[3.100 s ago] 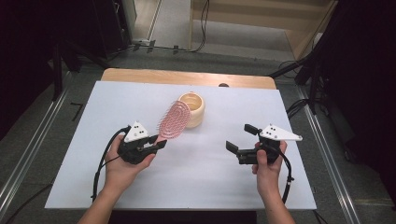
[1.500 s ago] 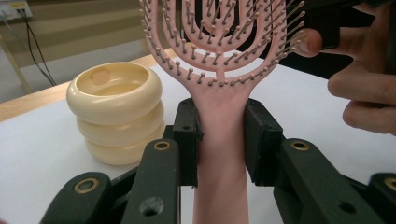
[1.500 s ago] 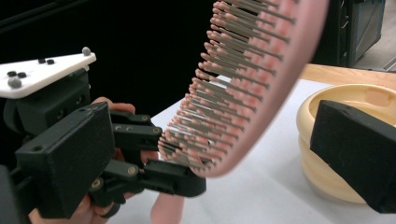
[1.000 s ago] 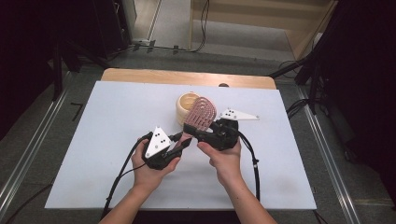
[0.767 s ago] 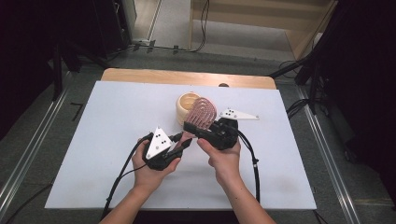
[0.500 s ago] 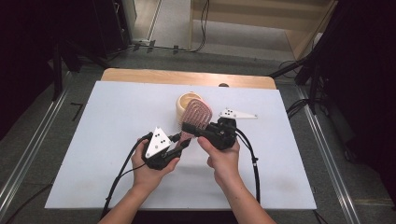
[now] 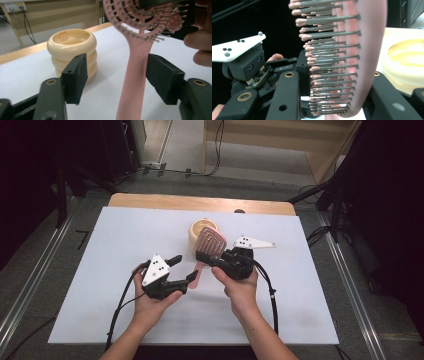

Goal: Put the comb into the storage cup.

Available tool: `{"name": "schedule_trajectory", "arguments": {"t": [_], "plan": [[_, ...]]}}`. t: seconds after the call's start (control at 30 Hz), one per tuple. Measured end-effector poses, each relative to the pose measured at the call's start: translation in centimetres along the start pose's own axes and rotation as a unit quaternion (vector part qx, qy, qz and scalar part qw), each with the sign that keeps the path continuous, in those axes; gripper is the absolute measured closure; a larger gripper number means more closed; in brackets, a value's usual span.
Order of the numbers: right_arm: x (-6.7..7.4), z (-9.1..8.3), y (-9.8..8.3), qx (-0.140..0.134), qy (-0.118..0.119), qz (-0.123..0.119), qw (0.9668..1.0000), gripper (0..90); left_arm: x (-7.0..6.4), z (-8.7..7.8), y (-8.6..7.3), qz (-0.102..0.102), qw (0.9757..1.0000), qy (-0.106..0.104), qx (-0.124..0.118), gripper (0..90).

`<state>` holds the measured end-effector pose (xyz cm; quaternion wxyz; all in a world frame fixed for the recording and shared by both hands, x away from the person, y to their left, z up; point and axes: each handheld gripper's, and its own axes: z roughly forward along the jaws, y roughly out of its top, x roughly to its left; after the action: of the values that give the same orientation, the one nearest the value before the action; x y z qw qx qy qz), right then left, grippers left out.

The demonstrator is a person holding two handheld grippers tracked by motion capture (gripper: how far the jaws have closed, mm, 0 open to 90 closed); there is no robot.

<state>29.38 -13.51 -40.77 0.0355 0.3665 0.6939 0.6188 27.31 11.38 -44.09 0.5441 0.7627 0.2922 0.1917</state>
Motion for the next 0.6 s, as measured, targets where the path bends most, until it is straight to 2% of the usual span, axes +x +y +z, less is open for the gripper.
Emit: {"name": "schedule_trajectory", "arguments": {"t": [0.03,0.2,0.27,0.37,0.4,0.47,0.53,0.6], "plan": [[0.0,0.0,0.0,0.001,-0.003,-0.002,1.0000,61.6,0.4,-0.5,-0.2,-0.010,0.9999,-0.005,0.002,21.7],[-0.2,0.0,0.3,0.001,-0.010,-0.011,0.9999,61.6,1.1,-1.7,-0.8,-0.019,0.9997,-0.014,-0.009,1.3],[-0.2,0.0,0.4,-0.001,-0.013,-0.010,0.9999,61.6,1.8,-2.4,-1.2,-0.029,0.9994,-0.017,-0.012,0.0],[-0.2,0.0,0.5,-0.001,-0.014,-0.008,0.9999,61.7,2.2,-2.8,-1.5,-0.032,0.9993,-0.014,-0.012,0.0],[-0.3,0.1,0.6,-0.002,-0.016,-0.013,0.9998,61.7,2.5,-3.3,-1.8,-0.034,0.9993,-0.007,-0.014,0.0],[-0.3,0.1,0.7,-0.002,-0.017,-0.017,0.9997,61.7,2.7,-3.6,-2.0,-0.035,0.9992,-0.008,-0.016,0.0],[-0.4,0.2,0.9,-0.002,-0.019,-0.018,0.9997,61.7,3.1,-4.2,-2.4,-0.034,0.9992,0.001,-0.018,0.0],[-0.5,0.2,1.0,-0.002,-0.021,-0.018,0.9996,61.7,3.5,-4.6,-2.7,-0.039,0.9990,0.000,-0.022,0.0]]}}
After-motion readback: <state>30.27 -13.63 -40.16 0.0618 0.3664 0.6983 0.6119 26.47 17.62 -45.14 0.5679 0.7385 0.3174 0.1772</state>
